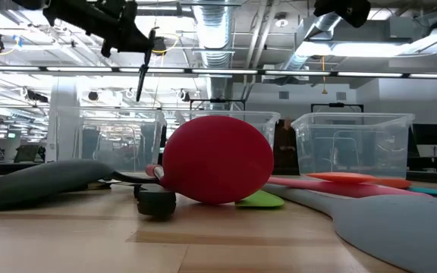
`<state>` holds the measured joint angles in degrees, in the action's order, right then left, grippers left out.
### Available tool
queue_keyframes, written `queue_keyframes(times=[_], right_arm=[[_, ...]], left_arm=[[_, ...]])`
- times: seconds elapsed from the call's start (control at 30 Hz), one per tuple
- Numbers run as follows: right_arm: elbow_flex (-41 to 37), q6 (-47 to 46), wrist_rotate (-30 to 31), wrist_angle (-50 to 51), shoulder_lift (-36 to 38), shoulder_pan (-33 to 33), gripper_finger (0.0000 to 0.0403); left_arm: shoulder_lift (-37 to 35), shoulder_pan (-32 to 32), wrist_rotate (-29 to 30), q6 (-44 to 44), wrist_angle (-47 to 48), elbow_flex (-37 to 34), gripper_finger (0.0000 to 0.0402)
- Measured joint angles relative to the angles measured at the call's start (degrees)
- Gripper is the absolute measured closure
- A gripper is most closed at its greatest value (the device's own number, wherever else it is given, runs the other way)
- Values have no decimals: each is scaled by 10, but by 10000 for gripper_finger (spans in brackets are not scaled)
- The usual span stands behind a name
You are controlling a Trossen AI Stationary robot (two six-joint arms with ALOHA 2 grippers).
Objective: Pick & Place Kitchen Items
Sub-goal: Put the black knife into the top left transparent bin
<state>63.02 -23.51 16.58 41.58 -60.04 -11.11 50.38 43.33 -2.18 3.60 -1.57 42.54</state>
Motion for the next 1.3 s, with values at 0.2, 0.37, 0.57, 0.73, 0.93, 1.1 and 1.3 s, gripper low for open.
queue_keyframes(times=[0.2,0.37,0.57,0.73,0.93,1.1,1.3], right_arm=[[0,0,0,0,0,0,349],[0,0,0,0,0,0,349],[0,-1,0,0,0,0,349],[0,-1,1,0,0,0,349],[0,-1,2,0,0,0,349],[0,-1,2,0,-1,0,349],[0,-5,1,0,-1,0,349]], left_arm=[[3,49,-3,-24,31,0,341],[3,73,-2,-56,69,0,341],[21,89,5,-90,91,0,341],[57,91,8,-92,97,-12,341],[89,90,23,-97,97,-31,341],[103,90,36,-108,96,-38,341],[105,90,43,-109,96,-62,341]])
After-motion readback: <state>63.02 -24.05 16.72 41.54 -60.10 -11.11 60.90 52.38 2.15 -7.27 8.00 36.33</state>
